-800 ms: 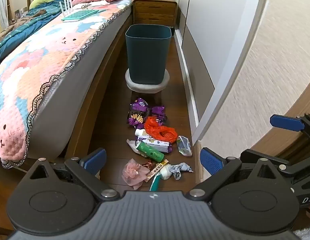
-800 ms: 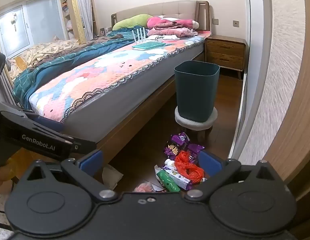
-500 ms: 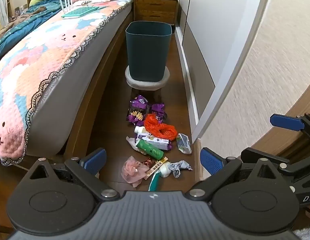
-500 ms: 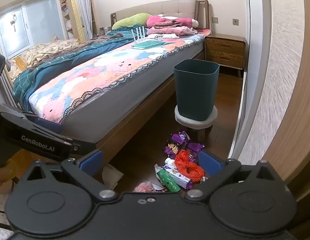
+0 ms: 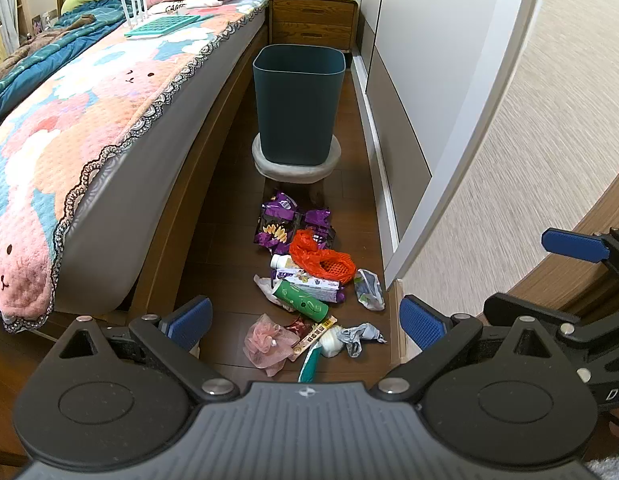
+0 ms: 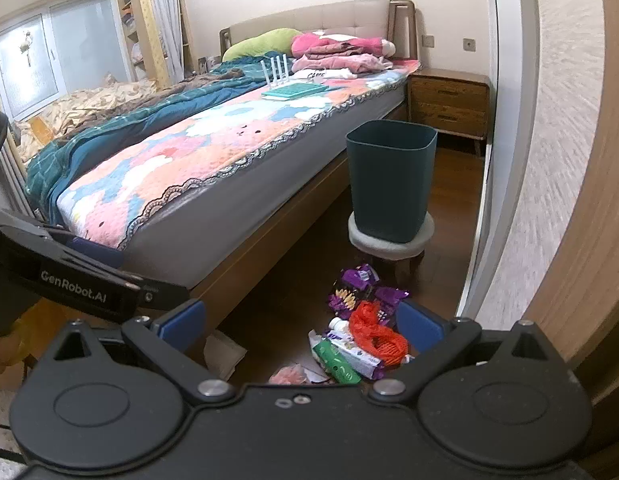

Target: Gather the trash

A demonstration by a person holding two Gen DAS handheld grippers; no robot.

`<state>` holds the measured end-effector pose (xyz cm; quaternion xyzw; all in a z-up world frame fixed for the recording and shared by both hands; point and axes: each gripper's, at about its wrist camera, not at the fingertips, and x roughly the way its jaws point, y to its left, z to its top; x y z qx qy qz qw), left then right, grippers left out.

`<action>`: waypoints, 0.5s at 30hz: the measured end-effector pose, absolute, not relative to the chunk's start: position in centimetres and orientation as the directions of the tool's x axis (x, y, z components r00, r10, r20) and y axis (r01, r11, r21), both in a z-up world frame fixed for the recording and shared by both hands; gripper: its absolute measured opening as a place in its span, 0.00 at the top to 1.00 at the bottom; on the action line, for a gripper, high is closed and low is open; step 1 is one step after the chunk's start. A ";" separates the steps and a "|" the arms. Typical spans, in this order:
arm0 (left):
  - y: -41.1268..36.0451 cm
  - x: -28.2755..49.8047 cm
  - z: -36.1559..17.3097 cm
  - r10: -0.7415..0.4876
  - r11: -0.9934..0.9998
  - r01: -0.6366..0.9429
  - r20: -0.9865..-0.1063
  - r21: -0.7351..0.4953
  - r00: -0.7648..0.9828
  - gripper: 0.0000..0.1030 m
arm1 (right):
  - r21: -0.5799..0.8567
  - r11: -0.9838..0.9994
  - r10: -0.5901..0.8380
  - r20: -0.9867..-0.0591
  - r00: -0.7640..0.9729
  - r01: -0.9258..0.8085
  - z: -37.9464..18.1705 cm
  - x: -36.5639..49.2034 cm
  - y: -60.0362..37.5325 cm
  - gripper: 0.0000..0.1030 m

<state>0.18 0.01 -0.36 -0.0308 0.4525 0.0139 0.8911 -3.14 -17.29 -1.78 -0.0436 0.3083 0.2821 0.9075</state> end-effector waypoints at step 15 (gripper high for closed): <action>0.4 0.1 -0.4 0.010 0.997 -0.063 -0.802 -0.035 0.597 0.02 | 0.110 0.846 0.483 -0.572 0.663 -0.522 -1.5 -3.3 -17.0 0.00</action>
